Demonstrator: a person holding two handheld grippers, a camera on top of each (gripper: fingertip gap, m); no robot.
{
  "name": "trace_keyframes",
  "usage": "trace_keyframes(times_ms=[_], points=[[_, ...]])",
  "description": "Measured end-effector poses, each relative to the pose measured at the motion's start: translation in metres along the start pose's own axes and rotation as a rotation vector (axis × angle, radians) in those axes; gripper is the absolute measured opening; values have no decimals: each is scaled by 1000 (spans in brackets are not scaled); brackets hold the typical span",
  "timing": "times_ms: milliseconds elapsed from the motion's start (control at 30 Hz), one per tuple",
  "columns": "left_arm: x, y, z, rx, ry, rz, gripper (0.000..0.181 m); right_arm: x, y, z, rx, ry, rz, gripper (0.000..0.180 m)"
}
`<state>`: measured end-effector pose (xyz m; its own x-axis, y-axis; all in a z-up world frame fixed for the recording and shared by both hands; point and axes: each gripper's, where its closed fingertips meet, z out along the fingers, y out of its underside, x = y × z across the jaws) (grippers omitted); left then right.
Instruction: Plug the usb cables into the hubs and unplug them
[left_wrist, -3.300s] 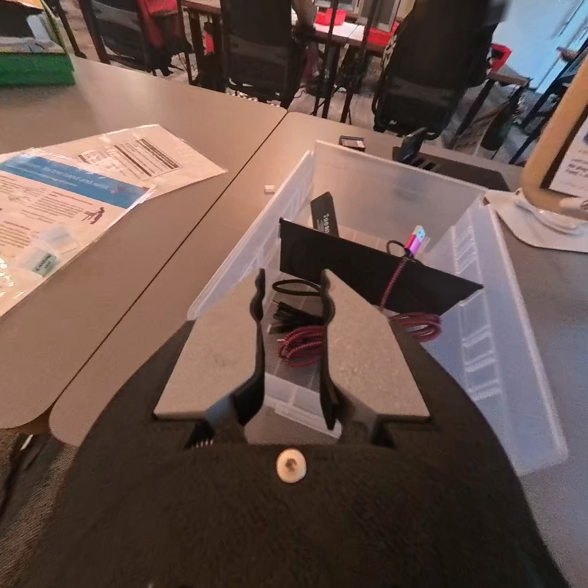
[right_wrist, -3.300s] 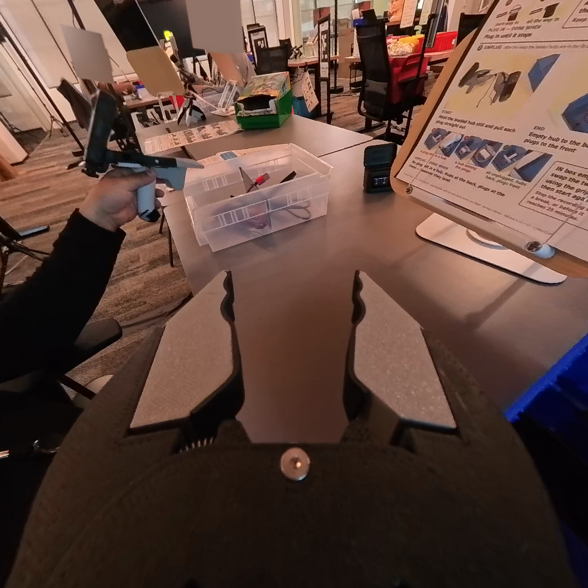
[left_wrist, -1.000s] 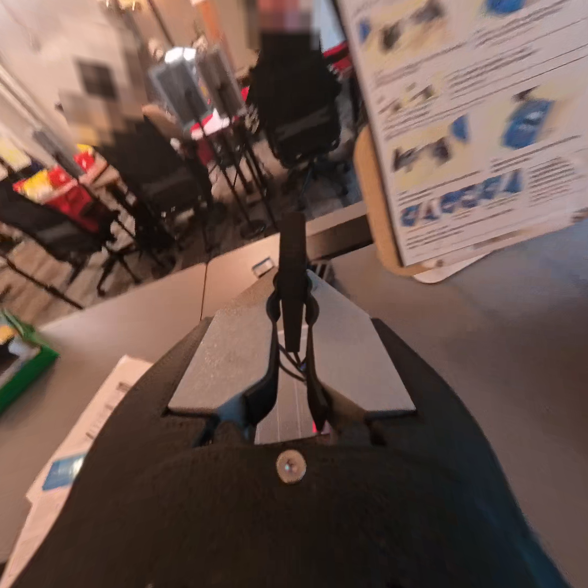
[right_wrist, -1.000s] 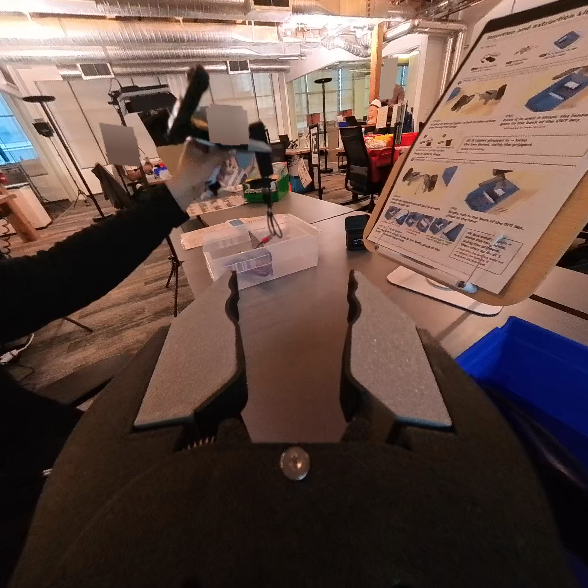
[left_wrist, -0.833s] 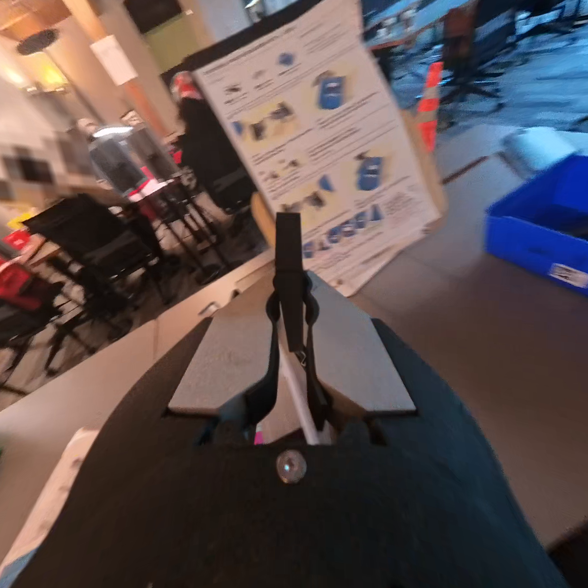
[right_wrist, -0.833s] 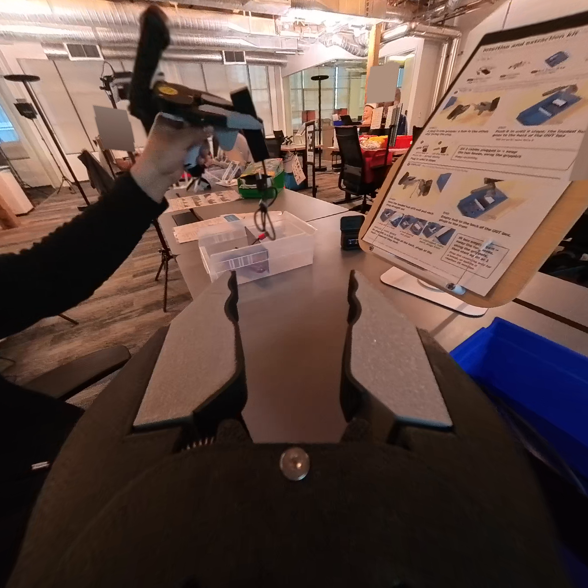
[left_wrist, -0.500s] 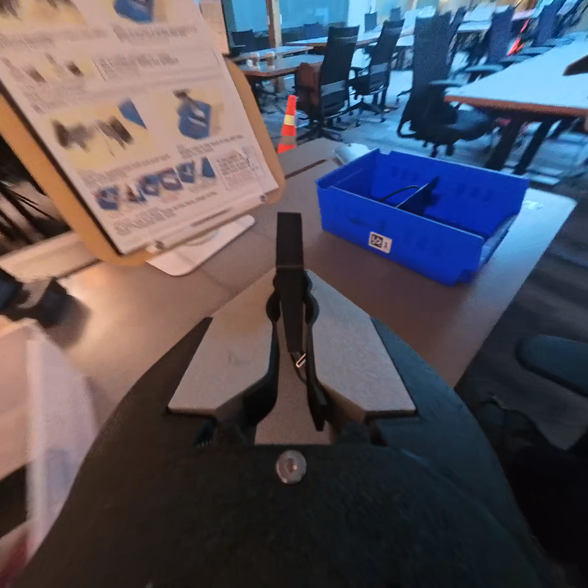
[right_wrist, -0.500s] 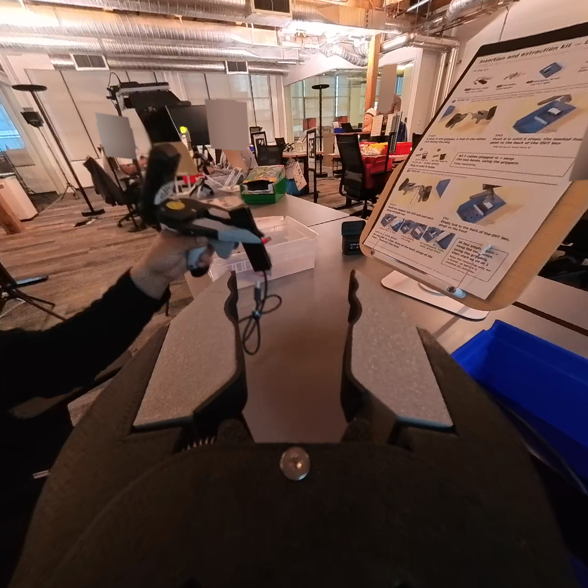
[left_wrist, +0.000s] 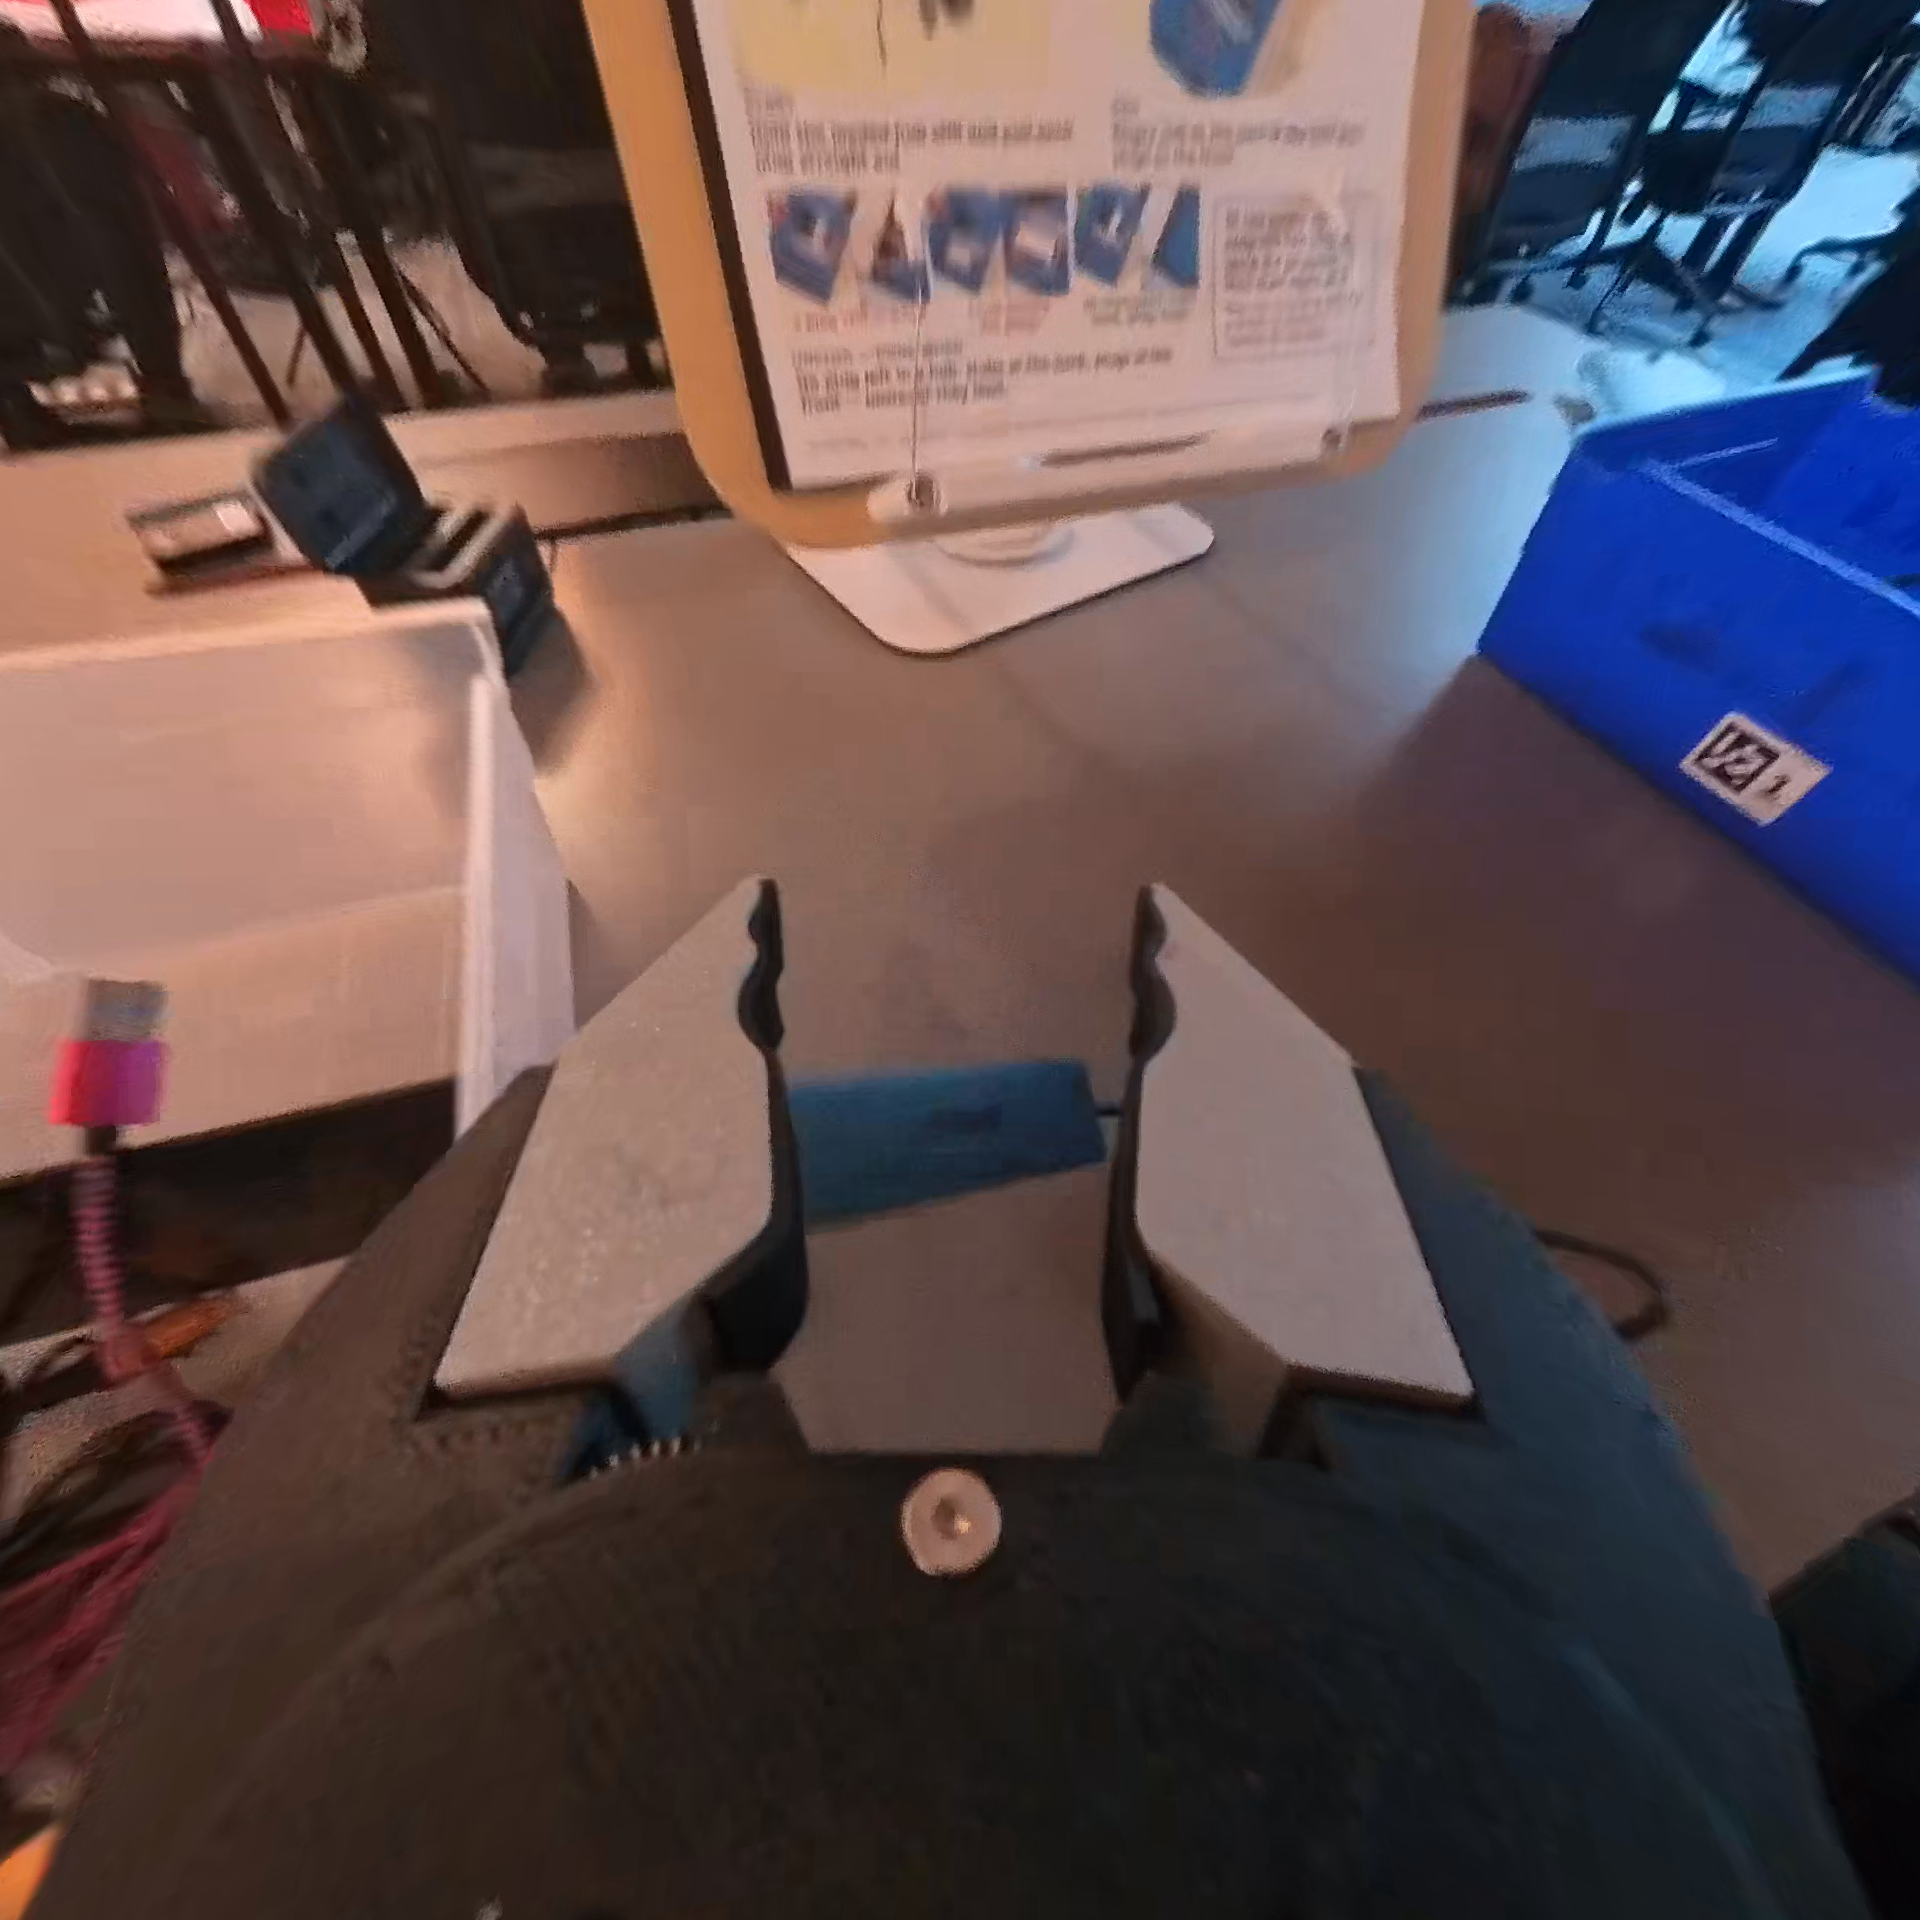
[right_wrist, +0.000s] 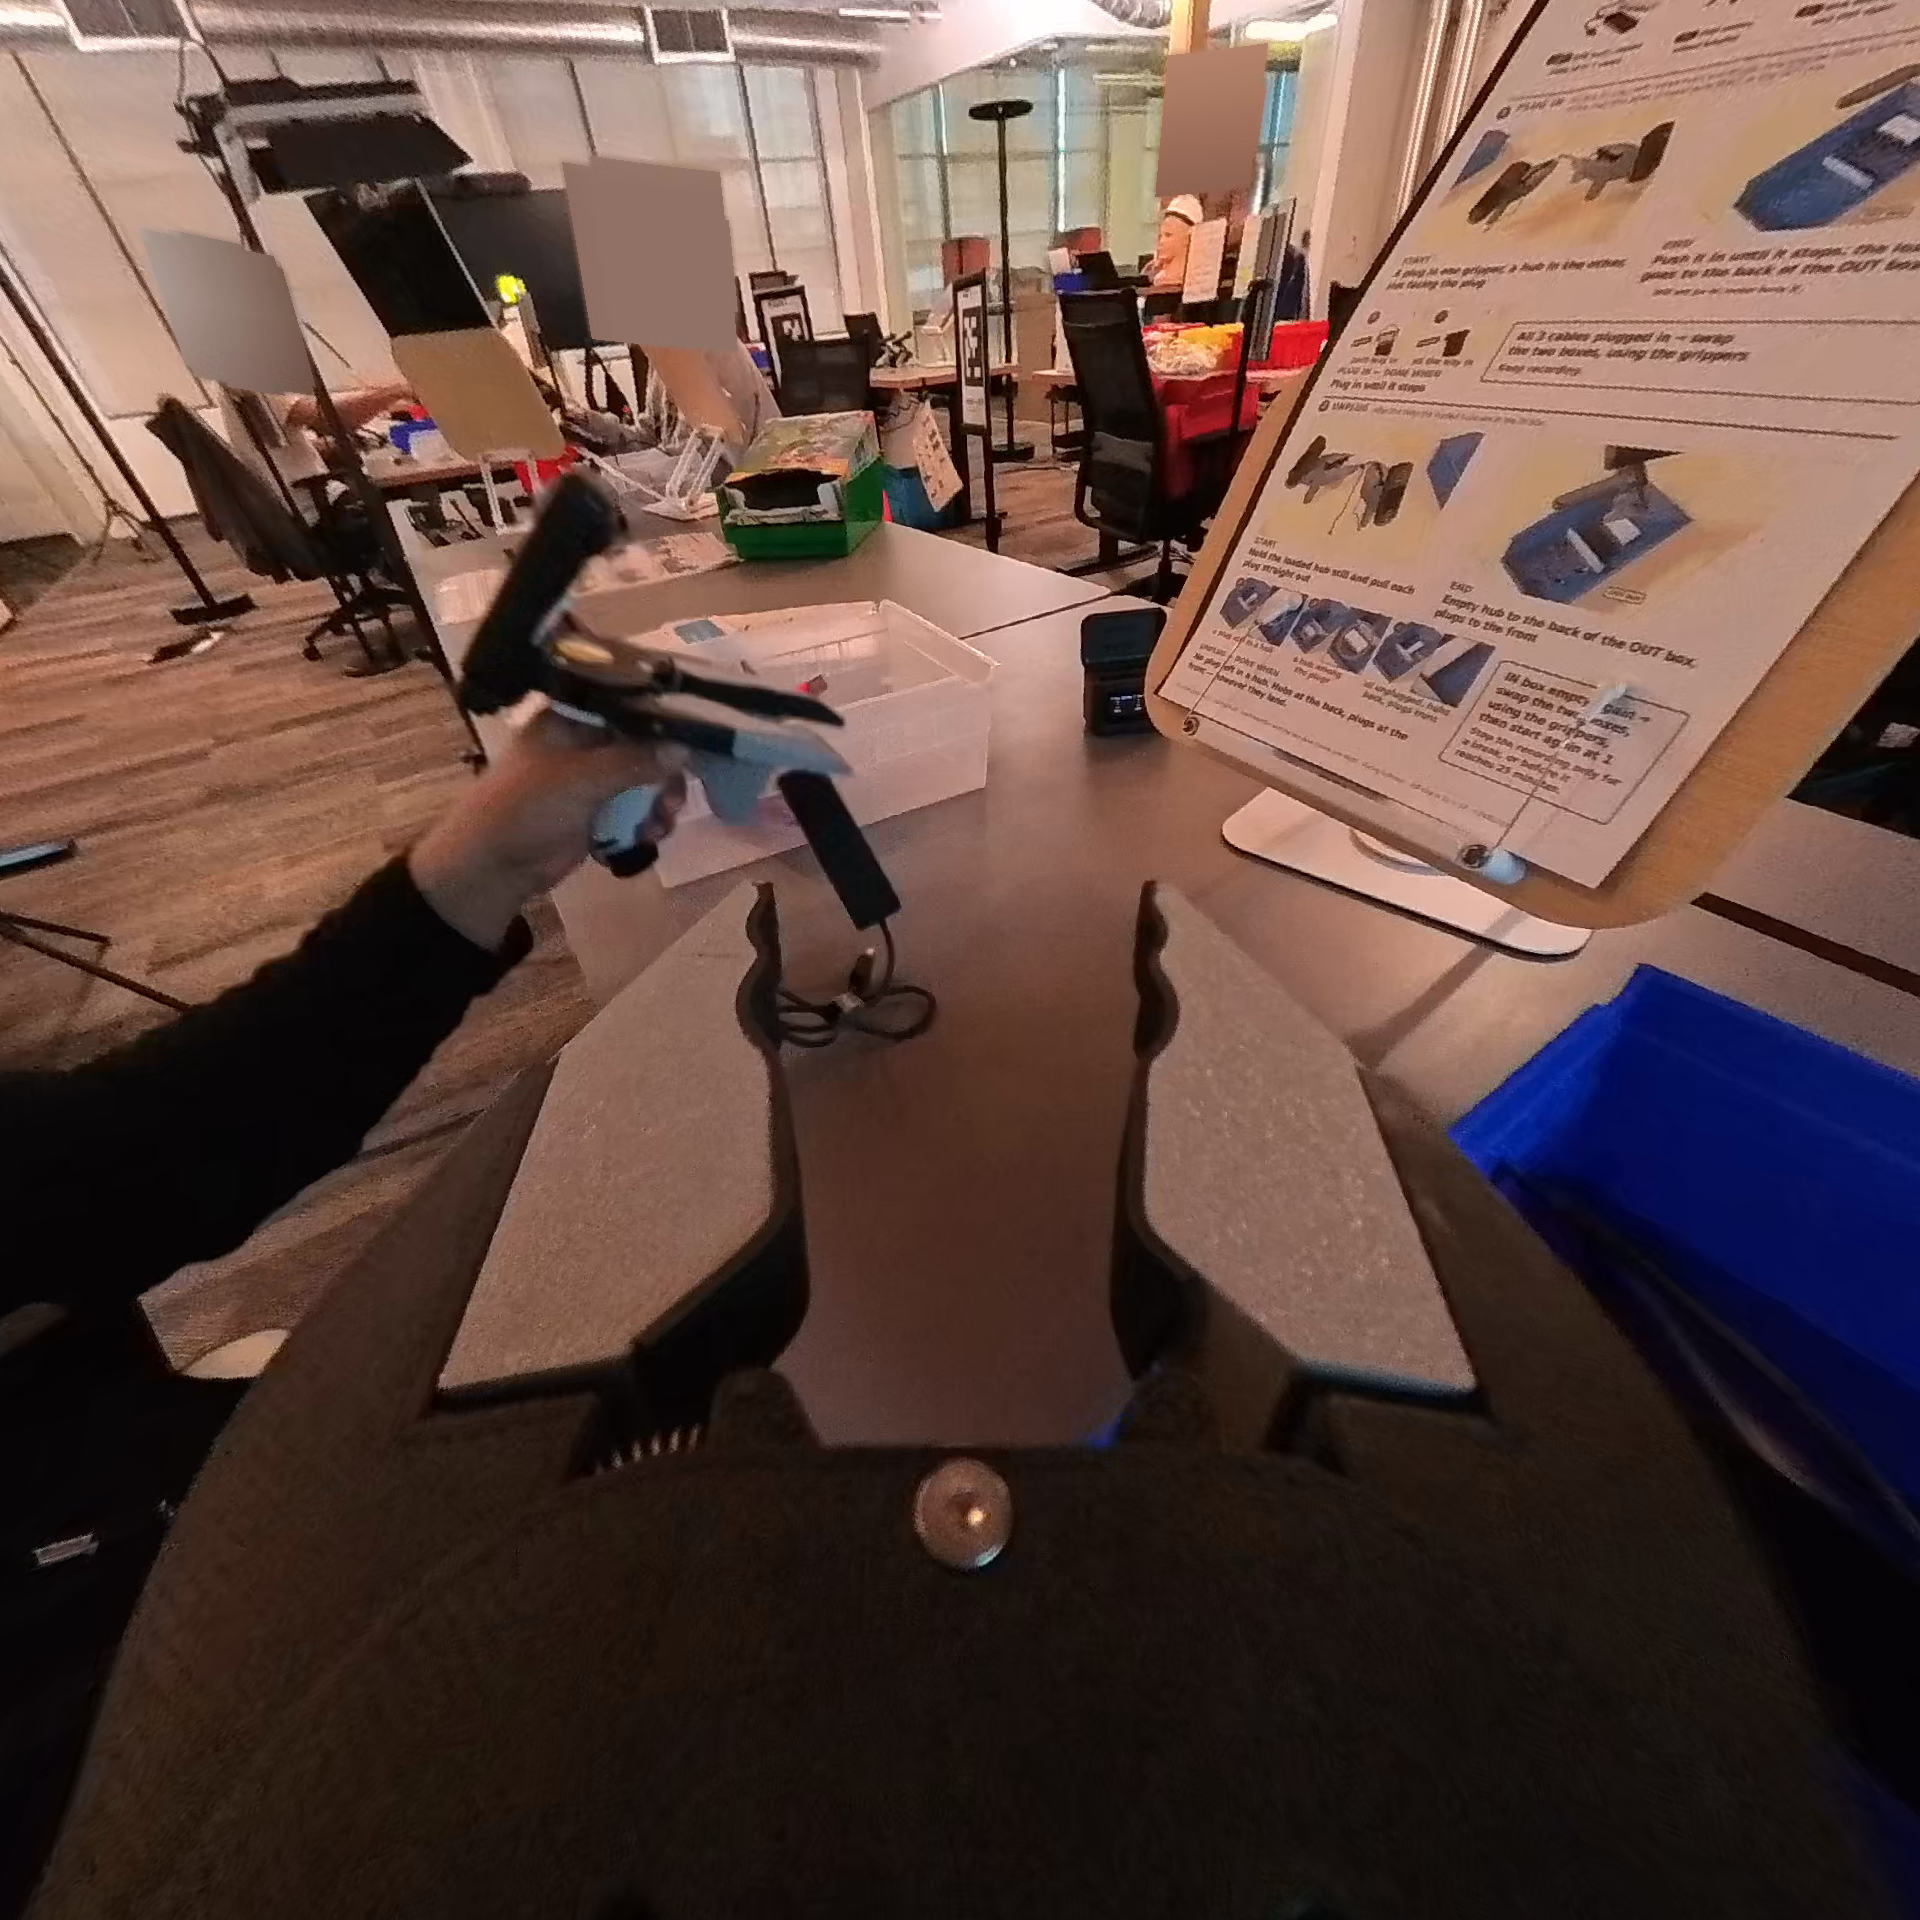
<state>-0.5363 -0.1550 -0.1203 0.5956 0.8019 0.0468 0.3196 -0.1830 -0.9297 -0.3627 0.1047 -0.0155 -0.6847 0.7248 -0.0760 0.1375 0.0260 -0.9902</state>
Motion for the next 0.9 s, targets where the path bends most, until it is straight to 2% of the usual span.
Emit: trace_keyframes(times_ms=[133,300,433,567,700,900], points=[[-9,-22,-37,44,-32,92,66,-1,7,8,-27,3,-5,66],[-22,-4,-76,-7,-32,118,67,-11,12,21,-48,-20,-10,65],[-59,-12,-110,21,-159,134,66,-27,18,35,-77,-51,-48,65],[-92,-11,-135,48,-205,67,66,-41,14,41,-60,-45,-157,59],[-132,3,-150,33,-280,-14,65,-45,13,46,-49,-7,-225,52],[-147,23,-135,6,-222,-121,64,-43,29,61,-95,-34,-190,54]])
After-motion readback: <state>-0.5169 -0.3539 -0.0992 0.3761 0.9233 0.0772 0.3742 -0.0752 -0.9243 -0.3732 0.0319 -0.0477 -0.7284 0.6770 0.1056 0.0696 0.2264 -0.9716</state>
